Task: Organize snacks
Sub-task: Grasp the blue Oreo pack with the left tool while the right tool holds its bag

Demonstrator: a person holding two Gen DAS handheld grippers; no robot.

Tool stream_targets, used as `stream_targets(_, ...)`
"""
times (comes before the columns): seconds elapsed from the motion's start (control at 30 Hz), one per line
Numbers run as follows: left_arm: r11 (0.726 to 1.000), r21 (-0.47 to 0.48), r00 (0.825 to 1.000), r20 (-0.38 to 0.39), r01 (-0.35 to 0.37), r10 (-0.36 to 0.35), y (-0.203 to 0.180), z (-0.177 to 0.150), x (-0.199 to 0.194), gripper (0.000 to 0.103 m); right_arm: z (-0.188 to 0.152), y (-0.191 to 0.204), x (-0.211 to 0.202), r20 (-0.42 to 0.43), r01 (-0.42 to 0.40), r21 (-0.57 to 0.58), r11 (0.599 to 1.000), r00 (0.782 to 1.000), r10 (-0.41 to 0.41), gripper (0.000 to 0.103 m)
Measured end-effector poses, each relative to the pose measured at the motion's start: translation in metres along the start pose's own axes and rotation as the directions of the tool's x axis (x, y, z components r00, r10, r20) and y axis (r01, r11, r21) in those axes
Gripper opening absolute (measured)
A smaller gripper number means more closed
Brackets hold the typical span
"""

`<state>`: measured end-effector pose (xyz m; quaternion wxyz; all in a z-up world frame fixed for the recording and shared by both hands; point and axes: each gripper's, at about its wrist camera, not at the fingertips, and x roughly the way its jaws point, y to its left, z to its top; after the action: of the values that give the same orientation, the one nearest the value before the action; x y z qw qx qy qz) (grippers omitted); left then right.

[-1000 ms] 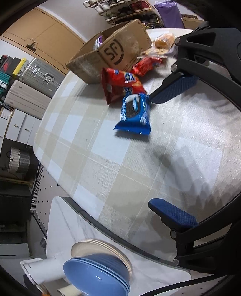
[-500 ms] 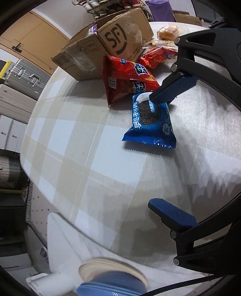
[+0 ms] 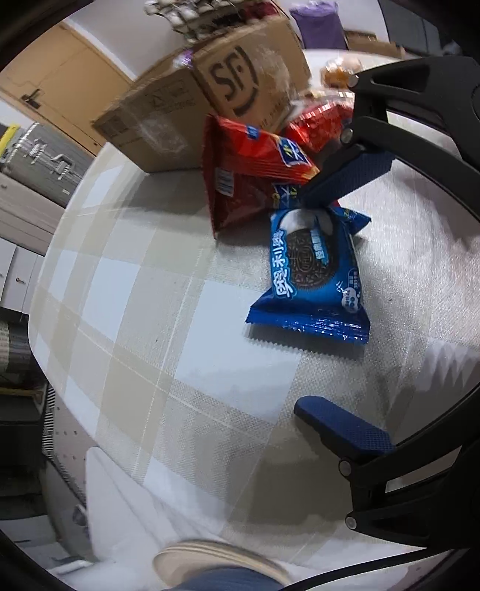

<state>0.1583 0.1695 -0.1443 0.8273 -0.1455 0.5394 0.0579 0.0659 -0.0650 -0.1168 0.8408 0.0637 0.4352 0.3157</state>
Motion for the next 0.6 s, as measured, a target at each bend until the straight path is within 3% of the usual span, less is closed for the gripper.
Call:
stream_targets(0.13,0.997,0.061,0.998,0.008,-0.055,0.055,-0.012,-0.002,0.004,0.102,0.0,0.0,0.0,-0.001,0.003,0.001,1.0,1.0,-0.003,0.04)
stream_targets(0.3,0.994,0.092,0.998,0.01,-0.055,0.054,-0.012,-0.005,0.004,0.1,0.0,-0.001,0.0,-0.003,0.009,0.0,1.0,1.0,-0.009,0.04)
stream_targets(0.37,0.994,0.102,0.999,0.014,-0.045,0.043,-0.011,-0.008,0.0,0.093,-0.001,-0.001,0.0,-0.003,0.008,0.0,1.0,1.0,-0.008,0.04)
stream_targets(0.4,0.994,0.105,0.999,0.016,-0.031,0.029,-0.009,-0.009,-0.003,0.083,-0.001,-0.001,0.0,-0.003,0.009,0.001,1.0,1.0,-0.009,0.04)
stream_targets(0.43,0.994,0.106,1.0,0.021,-0.011,0.009,-0.008,-0.01,-0.006,0.058,-0.001,-0.001,0.0,-0.002,0.011,0.002,1.0,1.0,-0.011,0.04)
stream_targets(0.47,0.995,0.094,0.999,0.028,0.03,-0.033,-0.005,-0.01,-0.011,0.048,-0.001,-0.002,-0.001,-0.002,0.011,0.003,1.0,1.0,-0.011,0.04)
stream_targets(0.5,0.995,0.08,0.998,0.021,0.06,-0.062,-0.001,-0.01,-0.013,0.041,-0.001,-0.002,-0.001,0.0,0.011,0.004,1.0,1.0,-0.011,0.04)
stream_targets(0.6,0.993,0.071,0.995,0.011,0.098,-0.099,0.007,-0.011,-0.015,0.039,0.0,-0.002,-0.001,0.003,0.012,0.007,1.0,1.0,-0.012,0.04)
